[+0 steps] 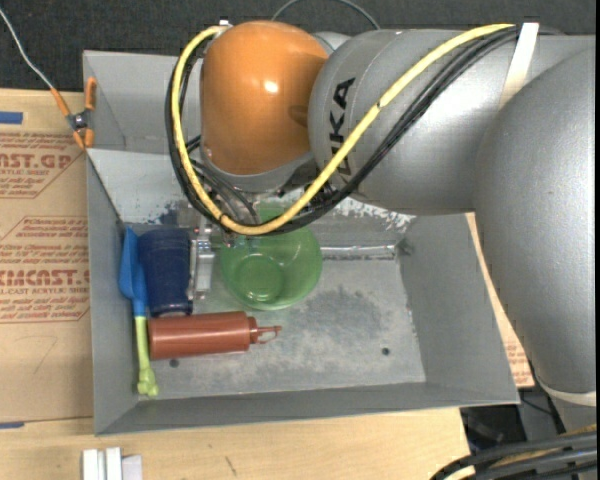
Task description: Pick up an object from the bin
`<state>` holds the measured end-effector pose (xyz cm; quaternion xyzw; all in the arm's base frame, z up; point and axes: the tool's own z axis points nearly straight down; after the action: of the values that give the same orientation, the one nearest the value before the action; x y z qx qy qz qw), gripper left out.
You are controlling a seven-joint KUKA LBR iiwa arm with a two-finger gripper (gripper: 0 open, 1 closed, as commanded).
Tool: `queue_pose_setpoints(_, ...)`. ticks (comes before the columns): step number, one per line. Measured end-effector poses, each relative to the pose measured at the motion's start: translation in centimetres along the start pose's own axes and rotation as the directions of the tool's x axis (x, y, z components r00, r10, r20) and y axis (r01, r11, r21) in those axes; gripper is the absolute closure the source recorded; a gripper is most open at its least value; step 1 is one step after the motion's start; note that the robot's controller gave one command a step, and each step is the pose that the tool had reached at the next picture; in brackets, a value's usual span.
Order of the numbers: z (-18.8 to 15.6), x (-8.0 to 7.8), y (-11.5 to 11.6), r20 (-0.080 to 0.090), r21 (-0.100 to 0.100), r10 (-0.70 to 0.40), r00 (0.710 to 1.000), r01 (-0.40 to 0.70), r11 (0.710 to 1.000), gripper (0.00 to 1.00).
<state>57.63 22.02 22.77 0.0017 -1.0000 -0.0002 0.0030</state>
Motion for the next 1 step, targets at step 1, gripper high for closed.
queue_pose_setpoints(1, -0.52, -0.19, -0.14, 0.008, -0.002, 0.002, 1.000, -0.002, 1.000, 0.00)
